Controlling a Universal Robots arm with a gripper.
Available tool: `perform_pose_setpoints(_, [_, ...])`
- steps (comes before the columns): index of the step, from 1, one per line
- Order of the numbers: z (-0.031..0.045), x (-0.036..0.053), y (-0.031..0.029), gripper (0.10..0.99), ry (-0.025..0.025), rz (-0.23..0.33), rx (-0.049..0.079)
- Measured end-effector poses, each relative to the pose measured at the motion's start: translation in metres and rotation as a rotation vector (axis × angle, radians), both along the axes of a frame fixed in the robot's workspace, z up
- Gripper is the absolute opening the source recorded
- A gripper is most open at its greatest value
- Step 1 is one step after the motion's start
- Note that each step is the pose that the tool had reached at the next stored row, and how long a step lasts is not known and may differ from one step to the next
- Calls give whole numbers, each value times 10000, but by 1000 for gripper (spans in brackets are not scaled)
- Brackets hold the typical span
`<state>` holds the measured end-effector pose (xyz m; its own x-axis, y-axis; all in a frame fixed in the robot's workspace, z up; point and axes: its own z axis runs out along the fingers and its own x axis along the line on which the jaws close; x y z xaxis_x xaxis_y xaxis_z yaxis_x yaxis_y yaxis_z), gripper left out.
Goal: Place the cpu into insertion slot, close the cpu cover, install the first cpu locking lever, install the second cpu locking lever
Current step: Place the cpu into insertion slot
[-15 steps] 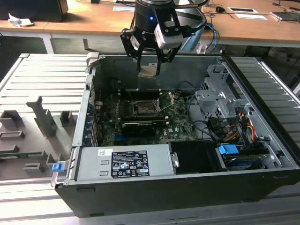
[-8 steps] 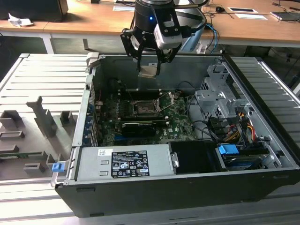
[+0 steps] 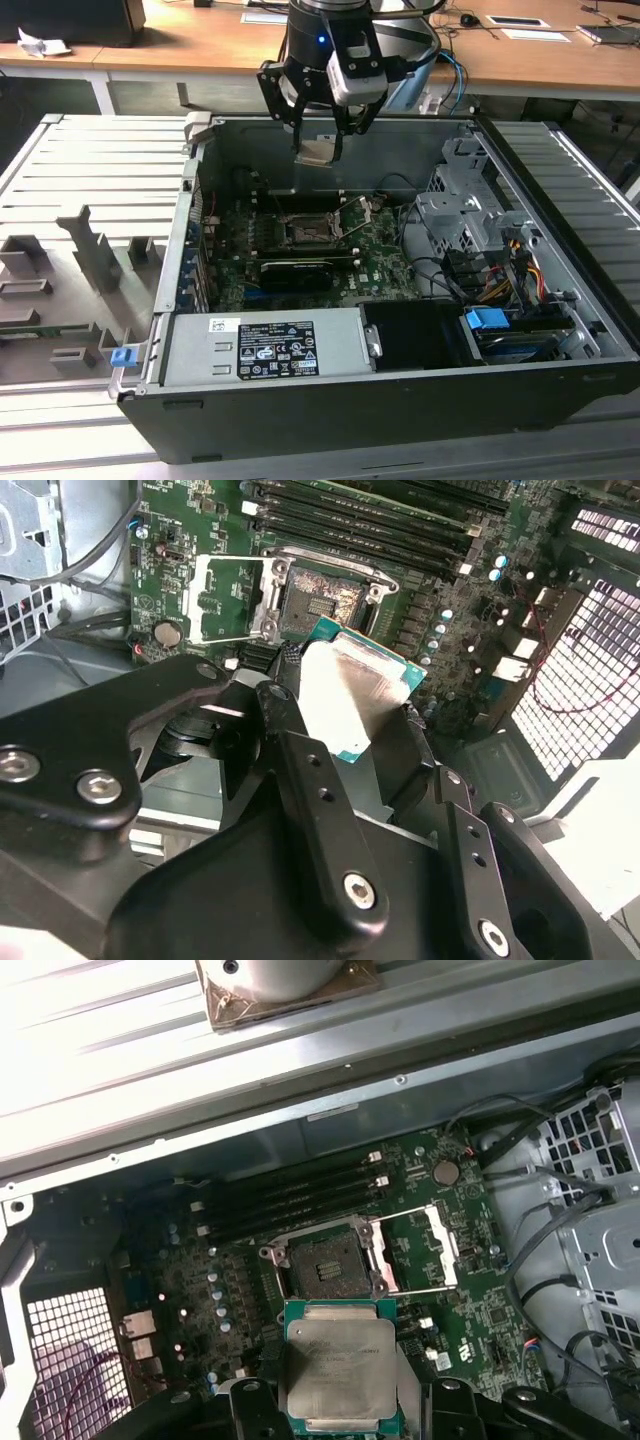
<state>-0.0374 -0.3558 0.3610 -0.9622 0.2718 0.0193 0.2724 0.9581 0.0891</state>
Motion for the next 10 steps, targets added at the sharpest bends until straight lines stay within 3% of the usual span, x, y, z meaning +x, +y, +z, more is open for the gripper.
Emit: perform_pose_setpoints(10, [-6, 0, 0, 525, -1, -248, 0])
